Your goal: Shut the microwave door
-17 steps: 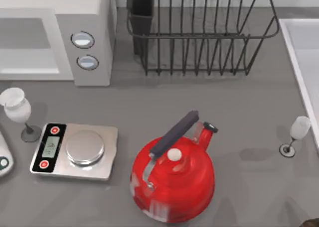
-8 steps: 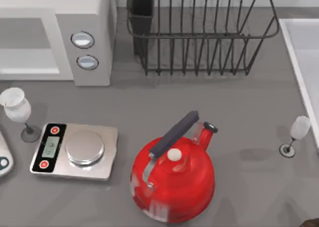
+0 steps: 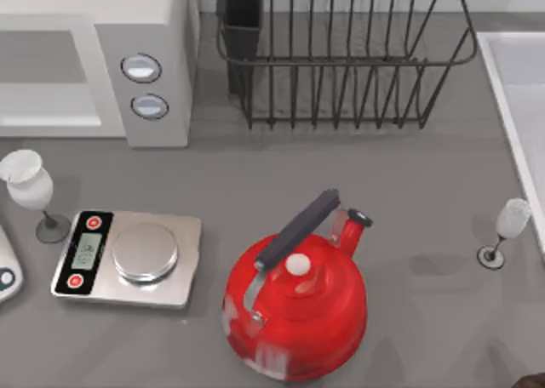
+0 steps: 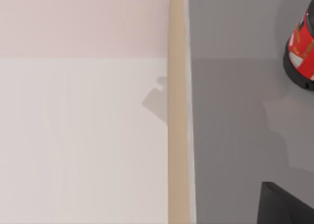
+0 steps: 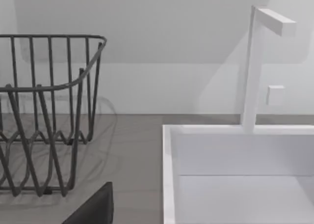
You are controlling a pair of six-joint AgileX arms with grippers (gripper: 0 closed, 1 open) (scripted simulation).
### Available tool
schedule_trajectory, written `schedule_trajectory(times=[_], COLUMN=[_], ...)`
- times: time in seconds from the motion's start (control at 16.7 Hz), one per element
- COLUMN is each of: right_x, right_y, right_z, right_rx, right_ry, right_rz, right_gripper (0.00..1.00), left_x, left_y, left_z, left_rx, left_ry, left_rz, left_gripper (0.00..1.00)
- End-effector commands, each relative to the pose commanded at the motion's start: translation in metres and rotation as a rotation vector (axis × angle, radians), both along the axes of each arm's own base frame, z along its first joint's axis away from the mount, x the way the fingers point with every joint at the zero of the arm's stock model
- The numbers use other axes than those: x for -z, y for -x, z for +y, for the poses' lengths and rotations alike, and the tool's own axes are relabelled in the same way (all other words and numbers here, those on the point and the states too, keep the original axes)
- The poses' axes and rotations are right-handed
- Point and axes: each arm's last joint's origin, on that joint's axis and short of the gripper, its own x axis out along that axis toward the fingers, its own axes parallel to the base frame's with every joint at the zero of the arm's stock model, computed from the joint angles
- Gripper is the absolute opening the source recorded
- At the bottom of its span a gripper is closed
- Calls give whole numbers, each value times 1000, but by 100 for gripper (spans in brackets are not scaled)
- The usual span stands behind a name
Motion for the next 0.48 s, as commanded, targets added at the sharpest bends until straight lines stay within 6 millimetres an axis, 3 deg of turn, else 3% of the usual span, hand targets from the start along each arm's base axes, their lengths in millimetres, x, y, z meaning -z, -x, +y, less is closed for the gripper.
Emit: schedule_trajectory(times=[0.18, 0.48], right_x=[0, 0], right_y=[0, 0], right_z=[0, 0], right_rx=[0, 0], right_ry=[0, 0], right_rz=[0, 0], right_gripper=[100, 100], left_x=[-3, -1], left_y=[-3, 0], left_z=[-12, -74], left_rx=[1, 1], left_ry=[-5, 5], left_rz=[-1, 9], left_gripper=[0, 0])
